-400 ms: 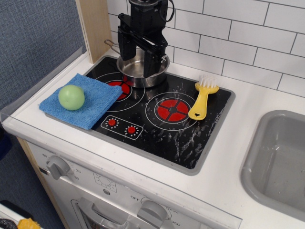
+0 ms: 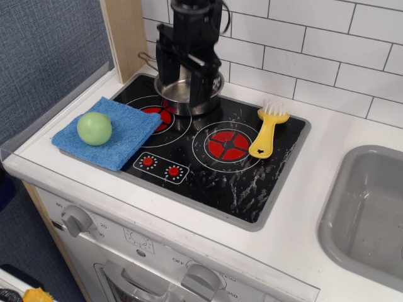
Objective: Move the brush and place half of it on counter and half of it on stove.
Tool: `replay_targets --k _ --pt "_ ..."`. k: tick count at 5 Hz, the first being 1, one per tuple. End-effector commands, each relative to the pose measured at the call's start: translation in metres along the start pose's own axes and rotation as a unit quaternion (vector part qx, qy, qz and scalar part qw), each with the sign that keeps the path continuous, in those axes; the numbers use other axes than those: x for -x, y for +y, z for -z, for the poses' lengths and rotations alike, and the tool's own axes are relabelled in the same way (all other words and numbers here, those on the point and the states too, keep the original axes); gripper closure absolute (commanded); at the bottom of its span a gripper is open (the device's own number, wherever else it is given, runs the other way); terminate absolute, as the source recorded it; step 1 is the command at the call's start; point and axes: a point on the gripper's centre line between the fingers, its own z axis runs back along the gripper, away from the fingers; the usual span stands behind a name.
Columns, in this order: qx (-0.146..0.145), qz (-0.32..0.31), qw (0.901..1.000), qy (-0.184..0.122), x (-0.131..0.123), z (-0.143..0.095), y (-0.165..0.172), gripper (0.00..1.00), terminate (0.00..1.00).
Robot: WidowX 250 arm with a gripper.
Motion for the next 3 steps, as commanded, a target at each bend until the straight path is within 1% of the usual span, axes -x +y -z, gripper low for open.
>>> replay_targets --k 1,2,3 --pt "-0.009 0.042 0.9977 -0.052 -0.023 -0.025 -0.035 0.0 0.0" --pt "0.006 0.044 0.9968 -0.066 -0.04 -0.025 -0.063 0.0 0.0" --pt "0.012 0.018 0.9982 -0.056 -0.06 -0.014 -0.076 0.0 0.0"
